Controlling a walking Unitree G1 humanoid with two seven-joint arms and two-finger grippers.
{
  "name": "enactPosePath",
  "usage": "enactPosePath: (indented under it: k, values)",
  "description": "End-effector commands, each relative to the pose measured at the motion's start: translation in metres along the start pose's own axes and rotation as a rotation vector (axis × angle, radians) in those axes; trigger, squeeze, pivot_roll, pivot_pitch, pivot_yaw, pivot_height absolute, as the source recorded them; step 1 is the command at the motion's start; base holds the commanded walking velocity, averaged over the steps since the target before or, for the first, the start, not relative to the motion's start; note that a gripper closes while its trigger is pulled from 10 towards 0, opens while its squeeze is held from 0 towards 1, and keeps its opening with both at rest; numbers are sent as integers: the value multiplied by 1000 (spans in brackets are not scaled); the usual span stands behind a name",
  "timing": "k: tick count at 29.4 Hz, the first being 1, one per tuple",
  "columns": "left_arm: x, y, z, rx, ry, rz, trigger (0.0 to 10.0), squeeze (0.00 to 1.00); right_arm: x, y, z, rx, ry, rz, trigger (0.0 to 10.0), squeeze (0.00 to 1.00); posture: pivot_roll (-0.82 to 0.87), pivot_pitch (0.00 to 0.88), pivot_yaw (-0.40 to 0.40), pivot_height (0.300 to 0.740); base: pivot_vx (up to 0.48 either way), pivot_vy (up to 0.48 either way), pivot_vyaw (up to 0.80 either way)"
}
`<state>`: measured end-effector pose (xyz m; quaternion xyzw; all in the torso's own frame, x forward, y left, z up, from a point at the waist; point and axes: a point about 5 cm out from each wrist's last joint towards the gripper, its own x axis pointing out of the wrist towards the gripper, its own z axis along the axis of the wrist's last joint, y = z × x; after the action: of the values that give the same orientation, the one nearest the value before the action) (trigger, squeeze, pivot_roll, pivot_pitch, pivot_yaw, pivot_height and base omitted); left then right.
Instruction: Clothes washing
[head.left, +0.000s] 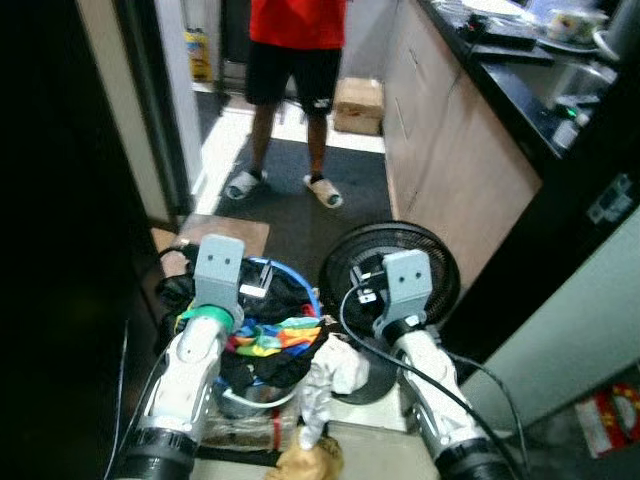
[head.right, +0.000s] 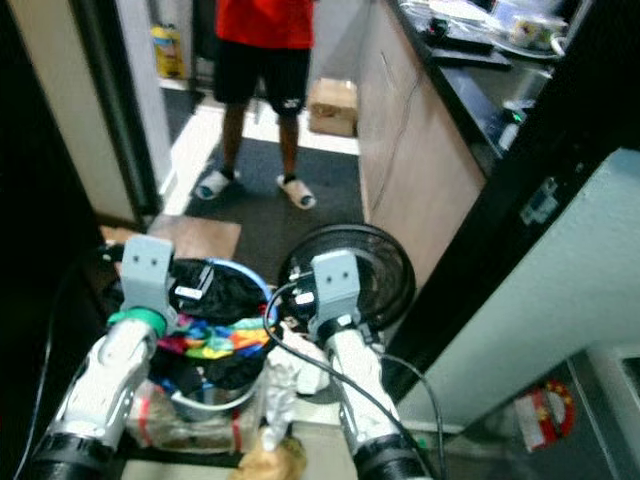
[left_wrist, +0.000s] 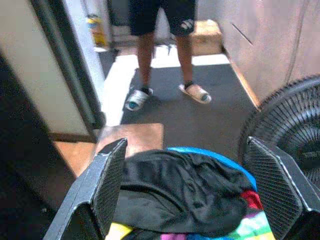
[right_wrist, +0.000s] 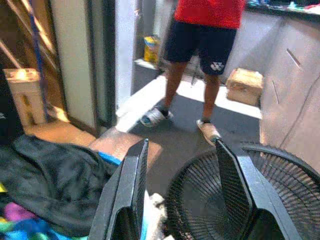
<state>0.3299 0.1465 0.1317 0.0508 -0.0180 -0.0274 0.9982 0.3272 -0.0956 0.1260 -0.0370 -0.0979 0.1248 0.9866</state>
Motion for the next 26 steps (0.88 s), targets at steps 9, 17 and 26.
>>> enactPosePath:
  k: [9,17,26]
  values:
    - [0,-5,-6,-9,24,-14,10000,0,-2,-8,-4,-14,17,-23,10000,0,91,0,-33,740,0,0,0]
    - [-1,-5,-8,-8,29,-12,10000,0,-2,-4,-5,-14,20,-15,10000,0,94,0,-34,740,0,0,0]
    - [-2,-5,-10,-5,38,-7,10000,0,-4,-2,-6,-13,23,-9,10000,0,93,0,-32,740,0,0,0]
